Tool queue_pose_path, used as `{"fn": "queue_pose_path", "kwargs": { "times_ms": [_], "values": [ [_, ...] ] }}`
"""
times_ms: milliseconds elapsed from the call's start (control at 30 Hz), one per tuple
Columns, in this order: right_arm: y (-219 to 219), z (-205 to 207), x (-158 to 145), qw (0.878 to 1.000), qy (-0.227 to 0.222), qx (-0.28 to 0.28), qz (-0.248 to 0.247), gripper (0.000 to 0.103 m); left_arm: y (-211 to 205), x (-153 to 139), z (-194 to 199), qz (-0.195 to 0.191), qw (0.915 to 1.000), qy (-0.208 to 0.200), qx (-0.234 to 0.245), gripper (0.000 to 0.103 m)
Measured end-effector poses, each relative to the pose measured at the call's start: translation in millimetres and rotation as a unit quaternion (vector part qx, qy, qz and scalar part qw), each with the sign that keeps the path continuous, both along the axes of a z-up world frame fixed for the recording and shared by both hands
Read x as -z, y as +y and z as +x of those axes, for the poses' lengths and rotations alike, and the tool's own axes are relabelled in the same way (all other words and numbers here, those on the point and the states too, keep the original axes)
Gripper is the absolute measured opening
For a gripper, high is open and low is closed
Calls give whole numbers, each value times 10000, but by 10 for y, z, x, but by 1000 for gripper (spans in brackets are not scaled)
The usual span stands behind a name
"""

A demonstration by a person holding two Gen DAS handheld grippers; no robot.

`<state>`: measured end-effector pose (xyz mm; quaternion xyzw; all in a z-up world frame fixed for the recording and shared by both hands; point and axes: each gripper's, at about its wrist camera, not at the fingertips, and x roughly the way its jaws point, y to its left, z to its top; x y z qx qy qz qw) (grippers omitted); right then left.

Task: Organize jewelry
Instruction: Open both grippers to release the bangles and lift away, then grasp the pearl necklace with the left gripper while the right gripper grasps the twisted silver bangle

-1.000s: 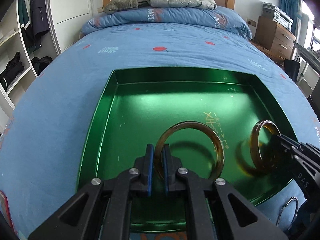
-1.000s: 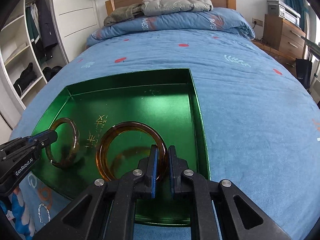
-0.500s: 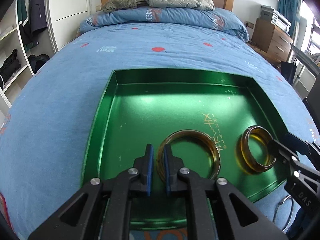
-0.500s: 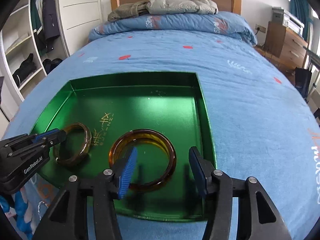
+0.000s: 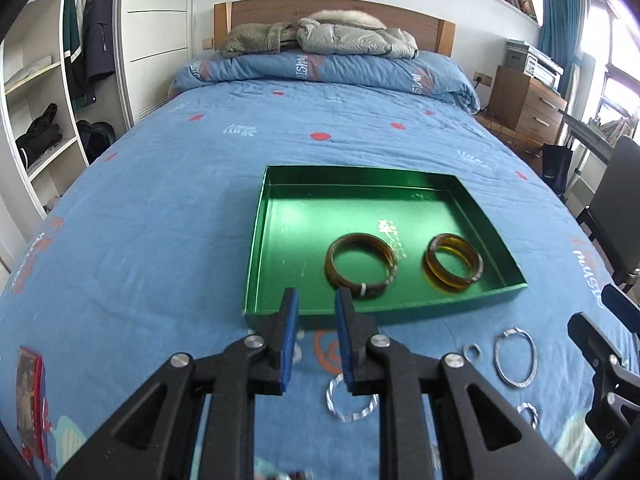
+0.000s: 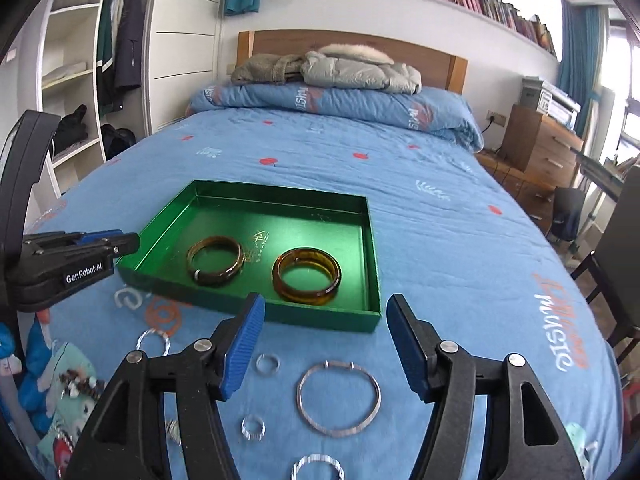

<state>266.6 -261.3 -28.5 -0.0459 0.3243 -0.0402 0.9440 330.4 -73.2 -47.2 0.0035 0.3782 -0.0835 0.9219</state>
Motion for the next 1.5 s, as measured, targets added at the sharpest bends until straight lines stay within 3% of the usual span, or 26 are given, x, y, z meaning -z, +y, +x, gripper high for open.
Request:
{"fn": "queue_pose_path", "kwargs": {
  "times_ms": [233, 567, 900, 1200, 1500],
  "values": [
    [110, -654, -172, 9998, -165, -18, -137, 63, 127, -143, -704, -16, 9998, -169, 88, 33],
    [138, -1354, -322, 9995, -253, -75, -149, 63, 249, -198, -1536, -10, 9996, -232, 153, 33],
    [-84, -1935, -297, 9997, -231, 76, 54, 65, 454, -211, -2124, 371, 9989, -208, 174, 33],
    [-425, -2231, -38, 9985, -8, 221, 508, 65, 860, 205, -2322, 247, 9991, 334, -53, 33],
    [-532, -2095, 388, 9932, 443, 250, 1044, 64, 619, 783, -2223, -163, 9940, 980, 452, 34]
  ]
}}
